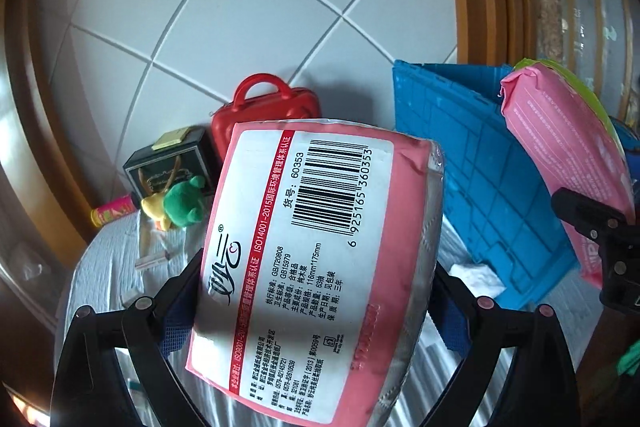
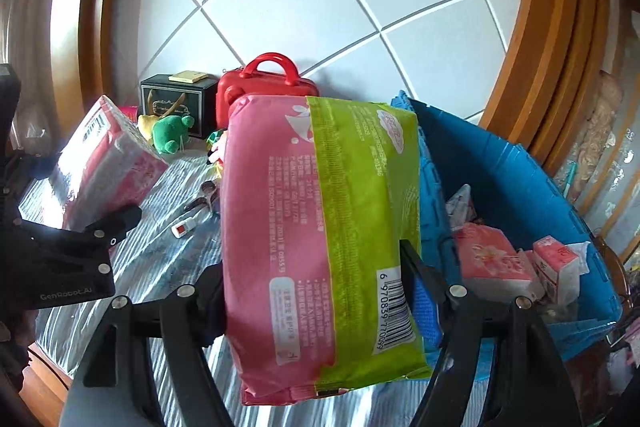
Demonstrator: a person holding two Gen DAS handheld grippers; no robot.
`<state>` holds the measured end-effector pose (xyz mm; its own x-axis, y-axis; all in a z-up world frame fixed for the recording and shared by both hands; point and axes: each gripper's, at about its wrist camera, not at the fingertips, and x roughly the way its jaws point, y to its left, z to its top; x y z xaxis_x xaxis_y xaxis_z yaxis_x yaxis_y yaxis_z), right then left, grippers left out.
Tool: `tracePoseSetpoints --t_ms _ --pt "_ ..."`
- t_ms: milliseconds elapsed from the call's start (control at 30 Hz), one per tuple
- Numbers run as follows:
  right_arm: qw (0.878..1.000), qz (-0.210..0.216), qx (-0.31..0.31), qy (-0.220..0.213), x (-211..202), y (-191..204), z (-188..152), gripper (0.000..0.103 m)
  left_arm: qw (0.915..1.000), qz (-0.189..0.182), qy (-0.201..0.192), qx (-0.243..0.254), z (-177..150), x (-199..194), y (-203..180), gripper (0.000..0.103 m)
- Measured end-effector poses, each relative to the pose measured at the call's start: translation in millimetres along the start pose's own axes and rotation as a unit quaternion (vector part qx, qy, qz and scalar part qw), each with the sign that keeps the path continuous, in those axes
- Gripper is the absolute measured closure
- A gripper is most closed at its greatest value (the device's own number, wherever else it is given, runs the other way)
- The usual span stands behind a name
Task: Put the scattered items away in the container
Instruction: 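Carry the pad pack in the left tool and wipes pack in the right tool to the crate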
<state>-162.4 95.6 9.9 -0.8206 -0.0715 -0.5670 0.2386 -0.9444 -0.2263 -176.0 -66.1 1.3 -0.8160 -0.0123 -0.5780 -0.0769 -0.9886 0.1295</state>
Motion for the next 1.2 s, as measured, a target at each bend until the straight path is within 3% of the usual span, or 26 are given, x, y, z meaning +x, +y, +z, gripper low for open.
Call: tracePoseSetpoints --t_ms 367,667,933,1200 --pt "0.997 -0.055 0.052 -0.018 -38 -59 1 0.031 0.9977 -0.049 -0.021 0.043 41 -13 -58 0.005" --pt "0.990 -0.098 0.096 -0.039 -58 -156 -6 0.031 0.9946 -0.060 -0.063 0.056 92 -32 -141 0.005" --pt "0.990 -0.095 0.099 -0.018 -30 -263 -5 0.031 0.9947 -0.066 -0.063 0.048 139 -9 -236 0.005" --pt "0.990 -0.064 0.127 0.008 28 -340 8 0.031 0.9972 -0.046 -0.037 0.046 176 27 -284 0.004"
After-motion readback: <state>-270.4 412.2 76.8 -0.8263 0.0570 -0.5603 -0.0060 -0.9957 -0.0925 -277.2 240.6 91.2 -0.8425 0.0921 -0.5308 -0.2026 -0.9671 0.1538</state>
